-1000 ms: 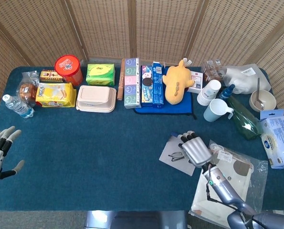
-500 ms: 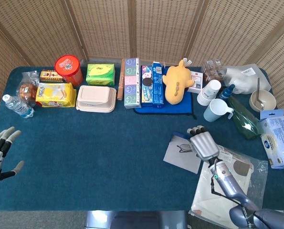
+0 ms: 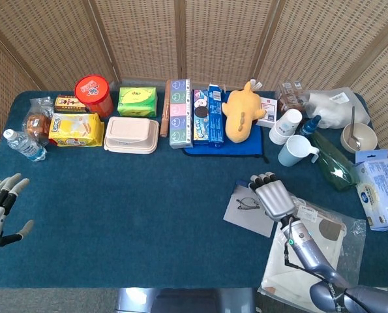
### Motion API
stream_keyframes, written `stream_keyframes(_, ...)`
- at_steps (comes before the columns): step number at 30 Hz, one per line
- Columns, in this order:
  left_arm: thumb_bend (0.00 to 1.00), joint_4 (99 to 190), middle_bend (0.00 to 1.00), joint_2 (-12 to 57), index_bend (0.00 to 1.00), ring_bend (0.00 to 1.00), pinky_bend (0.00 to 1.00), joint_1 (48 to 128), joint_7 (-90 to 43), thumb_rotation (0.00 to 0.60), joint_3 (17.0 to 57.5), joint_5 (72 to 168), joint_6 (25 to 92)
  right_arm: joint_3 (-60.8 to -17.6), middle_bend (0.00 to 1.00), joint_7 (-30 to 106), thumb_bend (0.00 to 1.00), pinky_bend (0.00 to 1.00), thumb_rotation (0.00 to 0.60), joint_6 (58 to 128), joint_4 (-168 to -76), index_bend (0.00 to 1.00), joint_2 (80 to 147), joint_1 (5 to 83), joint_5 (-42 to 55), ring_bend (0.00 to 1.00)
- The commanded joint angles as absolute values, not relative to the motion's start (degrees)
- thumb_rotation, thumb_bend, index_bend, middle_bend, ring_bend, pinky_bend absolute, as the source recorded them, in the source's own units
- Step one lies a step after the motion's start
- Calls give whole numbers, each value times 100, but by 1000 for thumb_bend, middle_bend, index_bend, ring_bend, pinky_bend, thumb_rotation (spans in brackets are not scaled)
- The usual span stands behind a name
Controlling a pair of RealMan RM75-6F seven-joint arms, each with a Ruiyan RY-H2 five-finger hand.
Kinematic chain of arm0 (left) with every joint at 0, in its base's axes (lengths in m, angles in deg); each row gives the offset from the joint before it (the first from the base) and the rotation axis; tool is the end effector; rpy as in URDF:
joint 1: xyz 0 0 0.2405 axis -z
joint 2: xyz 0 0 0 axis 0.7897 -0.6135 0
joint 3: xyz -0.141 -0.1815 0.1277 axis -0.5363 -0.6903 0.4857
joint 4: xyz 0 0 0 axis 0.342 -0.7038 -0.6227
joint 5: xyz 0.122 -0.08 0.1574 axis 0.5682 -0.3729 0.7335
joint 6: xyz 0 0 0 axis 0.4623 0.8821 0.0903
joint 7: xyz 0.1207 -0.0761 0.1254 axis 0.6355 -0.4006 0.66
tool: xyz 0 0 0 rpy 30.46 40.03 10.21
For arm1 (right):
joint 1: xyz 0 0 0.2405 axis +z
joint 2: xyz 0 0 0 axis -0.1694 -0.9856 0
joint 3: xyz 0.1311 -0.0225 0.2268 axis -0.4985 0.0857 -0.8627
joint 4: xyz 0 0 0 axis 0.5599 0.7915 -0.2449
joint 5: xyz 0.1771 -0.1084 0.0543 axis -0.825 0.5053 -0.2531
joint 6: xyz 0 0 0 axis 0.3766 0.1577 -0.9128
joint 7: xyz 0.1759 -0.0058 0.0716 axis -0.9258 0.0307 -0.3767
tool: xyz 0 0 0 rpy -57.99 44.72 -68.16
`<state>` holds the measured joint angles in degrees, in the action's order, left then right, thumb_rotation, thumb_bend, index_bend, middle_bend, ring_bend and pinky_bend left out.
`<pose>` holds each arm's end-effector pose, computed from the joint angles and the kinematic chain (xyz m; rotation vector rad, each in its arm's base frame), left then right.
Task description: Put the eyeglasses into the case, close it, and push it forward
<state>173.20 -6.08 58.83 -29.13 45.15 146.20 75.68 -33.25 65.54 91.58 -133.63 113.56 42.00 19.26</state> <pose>-0.2964 0.2248 0.1745 -1.4543 -1.0138 -0.9309 -0.2048 -0.3478 -0.0039 1.8801 -0.6936 0.7783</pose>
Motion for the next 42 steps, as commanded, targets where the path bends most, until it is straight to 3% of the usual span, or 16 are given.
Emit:
stream_keyframes(1, 283, 17308, 0, -605, 28, 0, 0, 5876, -2922, 600, 4518, 14621, 7575, -3345, 214, 6685, 273, 248, 600, 9092, -13497, 262, 11320, 4222, 1836, 218)
stream_keyframes(19, 283, 17208, 0, -570, 28, 0, 0, 5887, -3013, 600, 4504, 14608, 7558, -3365, 95, 7428, 202, 209, 600, 8934, -13918, 4, 11442, 4391, 1575, 112)
stream_keyframes(42, 283, 17149, 0, -603, 29, 0, 0, 5804, -3085, 600, 4527, 14587, 7626, -3682, 80, 7513, 199, 205, 600, 8555, -13128, 0, 11772, 4877, 1193, 101)
